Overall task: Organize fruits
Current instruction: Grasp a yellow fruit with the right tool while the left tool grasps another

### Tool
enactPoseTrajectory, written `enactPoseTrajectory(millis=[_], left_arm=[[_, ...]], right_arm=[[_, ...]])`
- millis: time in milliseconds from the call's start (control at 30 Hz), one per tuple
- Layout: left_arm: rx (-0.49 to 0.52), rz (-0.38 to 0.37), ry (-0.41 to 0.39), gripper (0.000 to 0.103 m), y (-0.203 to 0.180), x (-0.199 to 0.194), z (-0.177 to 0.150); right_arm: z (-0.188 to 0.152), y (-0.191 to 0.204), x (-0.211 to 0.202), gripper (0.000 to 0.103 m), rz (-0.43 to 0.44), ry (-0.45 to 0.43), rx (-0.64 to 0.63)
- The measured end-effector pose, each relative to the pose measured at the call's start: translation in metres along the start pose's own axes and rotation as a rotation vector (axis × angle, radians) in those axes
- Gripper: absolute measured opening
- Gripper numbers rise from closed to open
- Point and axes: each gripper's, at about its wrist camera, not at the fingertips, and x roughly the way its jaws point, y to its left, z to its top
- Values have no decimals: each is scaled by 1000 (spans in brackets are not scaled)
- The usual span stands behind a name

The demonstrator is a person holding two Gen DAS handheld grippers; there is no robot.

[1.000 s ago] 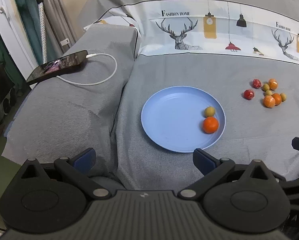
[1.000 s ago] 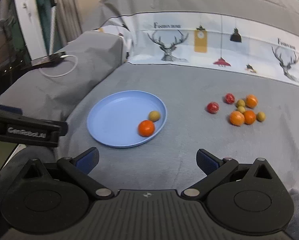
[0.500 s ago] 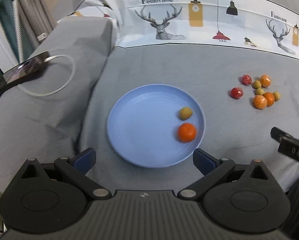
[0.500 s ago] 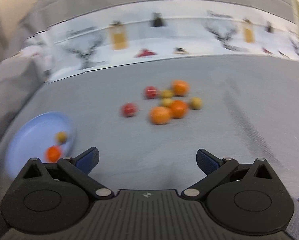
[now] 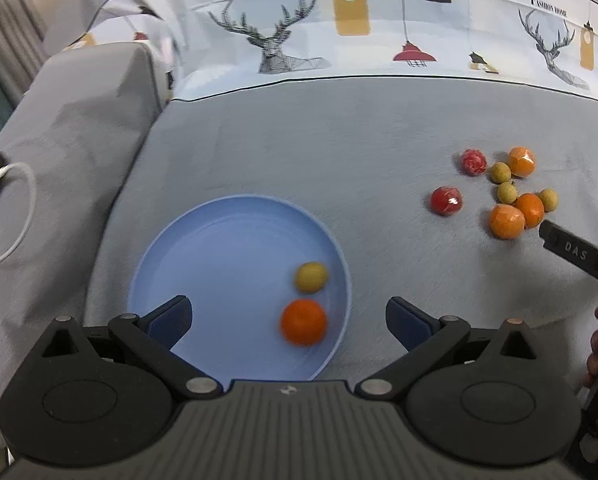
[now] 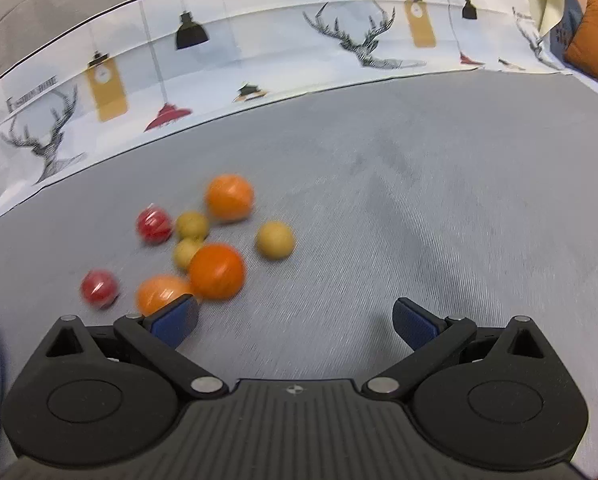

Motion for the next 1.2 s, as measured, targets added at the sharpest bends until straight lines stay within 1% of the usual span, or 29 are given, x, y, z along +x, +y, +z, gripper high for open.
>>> enactPoseTrajectory(millis=[100,167,267,333,367,400,433,467,500,533,600,667,733,767,867,967,1100,1200], left_arm=[[17,-3,-5,103,-14,9,13],[24,-8,-10,103,-24,15,22],[37,-15,-18,103,-38,23,35],[49,-23,-23,103,-48,28,44],[55,-30,-23,103,-53,30,49],[60,-41,-23,103,-58,32,53],[69,-61,-22,103,-63,35,58],[79,-79,-19,103,-69,37,63],[87,-95,-18,103,-76,40,68],[98,-117,-20,103,-83,42,73],[135,-166,-5,103,-98,49,84],[162,-214,9,103,-113,56,93],[187,-263,35,103,-131,66,104],[194,-278,50,103,-137,71,107],[184,-296,105,103,-153,91,122],[162,-278,136,103,-162,109,131],[166,-294,203,103,-172,132,133],[142,-313,207,103,-170,136,131]], right_arm=[[10,-7,11,102,-26,-41,-4],[16,-12,23,102,-52,-44,-16],[19,-15,41,102,-42,-13,-52],[19,-8,49,99,-27,-22,-112],[19,-5,50,89,-16,-29,-145],[19,-1,51,71,2,-50,-183],[19,2,52,63,10,-62,-218],[19,4,52,42,39,-75,-249],[19,6,51,26,63,-79,-264],[20,7,50,26,60,-82,-277],[23,1,51,26,3,-88,-257],[29,-13,53,26,-49,-86,-182],[33,-28,53,26,-63,-84,-113],[34,-31,53,26,-62,-85,-99],[33,-33,53,26,-58,-83,-96],[34,-34,54,26,-48,-80,-81],[35,-36,55,27,-36,-79,-69],[35,-38,55,27,-29,-78,-64]])
